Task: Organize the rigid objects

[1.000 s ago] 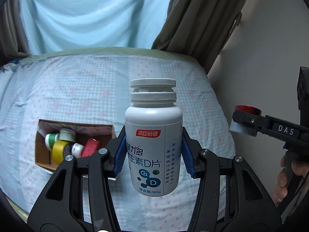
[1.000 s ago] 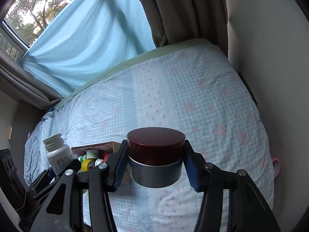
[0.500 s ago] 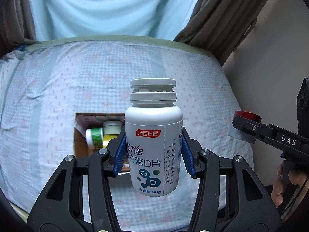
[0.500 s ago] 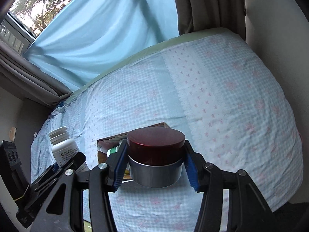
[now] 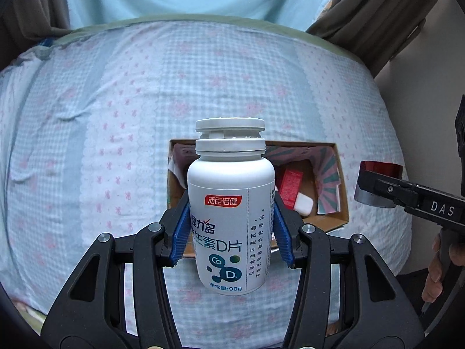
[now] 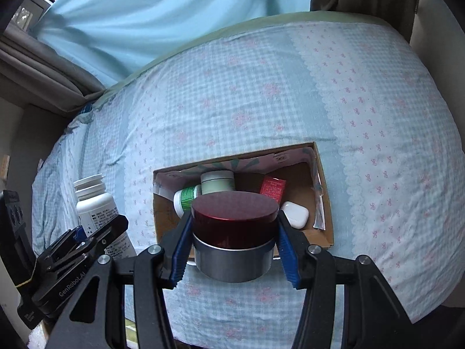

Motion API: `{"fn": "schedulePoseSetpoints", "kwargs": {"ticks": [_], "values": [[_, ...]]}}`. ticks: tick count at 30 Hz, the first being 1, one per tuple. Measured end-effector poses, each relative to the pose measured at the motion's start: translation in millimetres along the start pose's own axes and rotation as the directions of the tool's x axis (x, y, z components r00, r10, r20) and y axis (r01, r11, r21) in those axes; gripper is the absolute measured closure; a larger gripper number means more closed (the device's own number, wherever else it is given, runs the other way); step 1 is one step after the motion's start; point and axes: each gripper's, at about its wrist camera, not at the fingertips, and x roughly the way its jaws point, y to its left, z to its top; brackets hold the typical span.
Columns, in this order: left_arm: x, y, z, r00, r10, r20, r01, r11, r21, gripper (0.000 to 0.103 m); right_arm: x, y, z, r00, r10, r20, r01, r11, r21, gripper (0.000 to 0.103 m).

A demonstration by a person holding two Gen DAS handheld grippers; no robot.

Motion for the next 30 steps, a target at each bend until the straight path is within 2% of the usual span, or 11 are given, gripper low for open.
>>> {"fn": "schedulePoseSetpoints", "kwargs": {"ticks": [10, 15, 20, 21, 22, 23, 24, 25, 26, 27, 30], "values": [[83, 18, -11, 0.989, 0.039, -0.144, -0.04, 0.999, 0.002, 0.056, 90, -9, 25, 0.988, -0.031, -0.148, 0.027, 0.999, -0.023, 0.053], [109, 19, -13, 0.979, 0.078, -0.187, -0.068, 0.996, 0.06, 0.056, 125, -13, 36, 0.978, -0.023, -0.205, 0.022, 1.0, -0.008, 0.053], [118, 19, -11, 0.976, 0.082, -0.202, -0.072, 0.996, 0.055, 0.056, 154, -16, 45, 0.967, -0.006, -0.254, 0.006, 1.0, 0.002, 0.053], [116, 18, -9, 0.978, 0.083, -0.19, -0.074, 0.996, 0.052, 0.05, 157, -15, 46, 0.968, 0.002, -0.252, -0.003, 1.0, -0.001, 0.053], [113, 17, -8, 0.981, 0.079, -0.175, -0.07, 0.996, 0.053, 0.025, 158, -14, 48, 0.97, 0.006, -0.243, -0.007, 1.0, -0.006, 0.053], [110, 16, -6, 0.983, 0.078, -0.163, -0.069, 0.996, 0.057, 0.008, 159, -13, 49, 0.972, 0.006, -0.235, -0.008, 1.0, -0.01, 0.053], [107, 15, -4, 0.986, 0.081, -0.147, -0.073, 0.995, 0.061, 0.0, 159, -13, 50, 0.972, 0.007, -0.235, -0.009, 1.0, -0.008, 0.042], [104, 14, -2, 0.987, 0.081, -0.138, -0.072, 0.995, 0.066, 0.0, 159, -13, 52, 0.972, 0.02, -0.235, -0.02, 1.0, 0.003, 0.031], [102, 14, -1, 0.988, 0.078, -0.134, -0.07, 0.995, 0.064, 0.0, 158, -14, 53, 0.974, 0.031, -0.225, -0.029, 0.999, 0.015, 0.005], [100, 14, -1, 0.988, 0.075, -0.135, -0.068, 0.996, 0.059, 0.0, 155, -16, 54, 0.978, 0.032, -0.206, -0.028, 0.999, 0.024, 0.0], [97, 14, -2, 0.988, 0.071, -0.136, -0.066, 0.997, 0.045, 0.0, 146, -20, 53, 0.982, -0.01, -0.186, 0.018, 0.999, 0.04, 0.0]]}}
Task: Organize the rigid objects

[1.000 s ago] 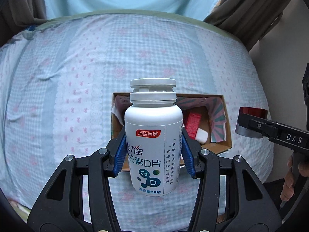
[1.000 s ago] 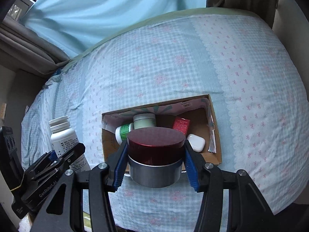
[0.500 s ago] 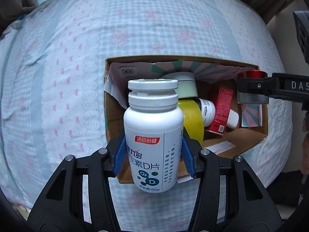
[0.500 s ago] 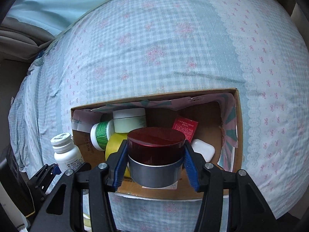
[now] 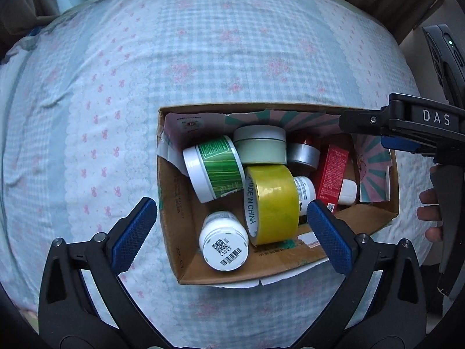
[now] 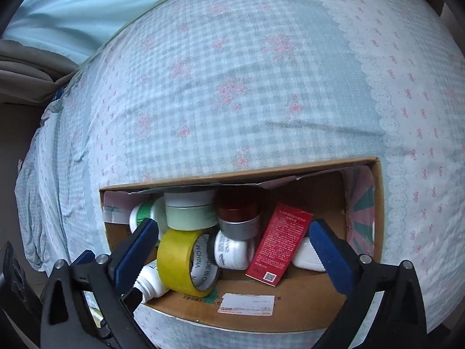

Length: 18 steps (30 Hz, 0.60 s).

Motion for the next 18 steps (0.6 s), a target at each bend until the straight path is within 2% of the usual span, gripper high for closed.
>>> {"fn": "schedulePoseSetpoints", "kwargs": {"ticks": [3, 8, 13, 18], "values": [[-6, -1, -5, 1.0, -0.005, 0.005, 0.005, 1.0, -0.007, 0.0, -7, -6, -5, 1.0, -0.027, 0.016, 0.027, 0.999, 0.021, 0.0], [-23, -2, -14, 0.999, 0.002, 0.032, -0.002, 1.0, -0.004, 0.0, -23, -13, -16, 1.0, -0.006, 0.031, 0.004, 0.998, 0.062, 0.0], [-63, -3, -19, 0.993, 0.029, 0.113, -0.03, 0.999, 0.011, 0.0, -50, -12, -34, 0.997, -0.019, 0.07, 0.014, 0.998, 0.068, 0.0], [-118, -7, -20, 0.976, 0.023, 0.217, -0.03, 0.999, 0.03, 0.0, -91, -11, -57, 0.992, -0.013, 0.129, 0.007, 0.999, 0.051, 0.0]]}}
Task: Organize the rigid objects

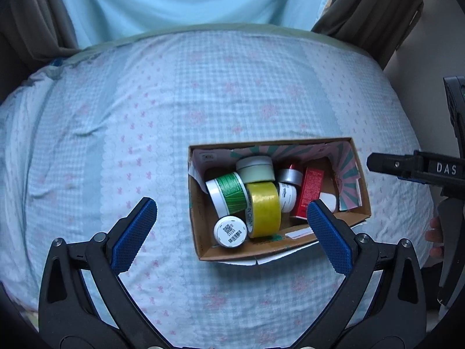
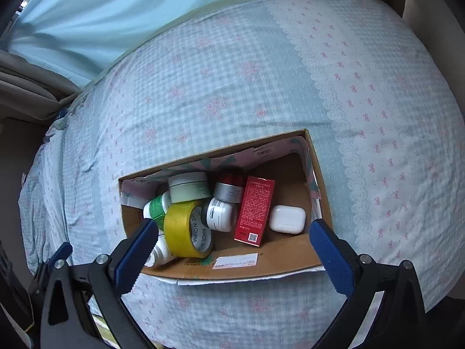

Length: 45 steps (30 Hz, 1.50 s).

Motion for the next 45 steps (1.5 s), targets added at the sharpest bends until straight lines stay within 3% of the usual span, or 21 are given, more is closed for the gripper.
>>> {"fn": "schedulePoseSetpoints", "kwargs": {"ticks": [5, 9, 12, 15, 17, 21, 27, 31, 36, 45], "values": [[-68, -15, 14, 0.993, 0.004, 0.121, -0.007, 0.999, 0.032, 0.0, -63, 1, -18, 0.996, -0.023, 0.082, 0.027, 0.999, -0.046, 0.0], [-134, -37, 16, 0.97, 0.006, 0.244, -0.019, 0.998, 0.052, 0.0, -131, 1, -33, 0.981, -0.027, 0.19, 0.045, 0.995, -0.089, 0.0], [-182, -58, 12, 0.943, 0.012, 0.332, -0.03, 0.998, 0.049, 0.0, -187, 2, -47, 0.951, -0.049, 0.305, 0.09, 0.988, -0.122, 0.0], [-225, -78, -1, 0.906, 0.015, 0.423, -0.032, 0.999, 0.033, 0.0, -235, 2, -65, 0.918, -0.044, 0.394, 0.118, 0.979, -0.166, 0.0], [-246, -92, -12, 0.882, 0.018, 0.471, -0.03, 0.999, 0.019, 0.0, -262, 3, -78, 0.892, -0.051, 0.449, 0.157, 0.966, -0.203, 0.0], [-273, -115, -33, 0.85, 0.036, 0.526, -0.044, 0.999, 0.003, 0.0, -303, -7, -106, 0.843, -0.041, 0.537, 0.191, 0.955, -0.228, 0.0], [-296, -136, -62, 0.814, 0.058, 0.578, -0.068, 0.998, -0.005, 0.0, -335, -23, -143, 0.786, -0.026, 0.618, 0.205, 0.954, -0.22, 0.0], [-306, -148, -78, 0.8, 0.056, 0.597, -0.065, 0.998, -0.006, 0.0, -340, -30, -163, 0.757, -0.03, 0.652, 0.228, 0.948, -0.221, 0.0], [-315, -160, -89, 0.787, 0.06, 0.613, -0.077, 0.997, 0.001, 0.0, -346, -38, -175, 0.746, -0.019, 0.666, 0.226, 0.948, -0.226, 0.0], [-321, -172, -97, 0.785, 0.073, 0.615, -0.086, 0.996, -0.009, 0.0, -352, -47, -185, 0.728, -0.017, 0.685, 0.241, 0.942, -0.232, 0.0]]}}
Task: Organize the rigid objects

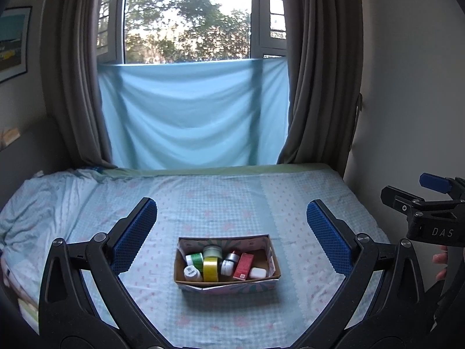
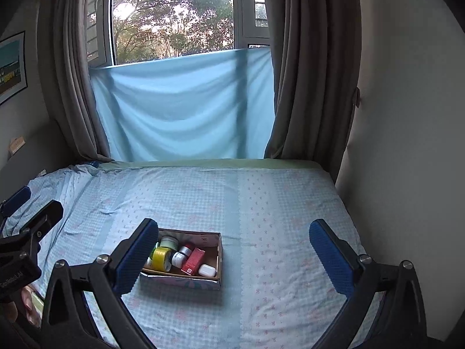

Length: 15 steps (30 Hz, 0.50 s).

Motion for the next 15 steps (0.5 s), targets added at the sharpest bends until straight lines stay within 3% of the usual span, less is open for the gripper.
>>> {"fn": "schedulePoseSetpoints", "kwargs": {"ticks": [15], "values": [[-6.5, -9.6, -2.7, 1.0, 0.015, 0.007, -0.015, 1.0, 0.001, 0.0, -5.5, -7.9, -1.4, 1.0, 0.004, 0.011, -0.004, 1.0, 0.002, 0.0]]}}
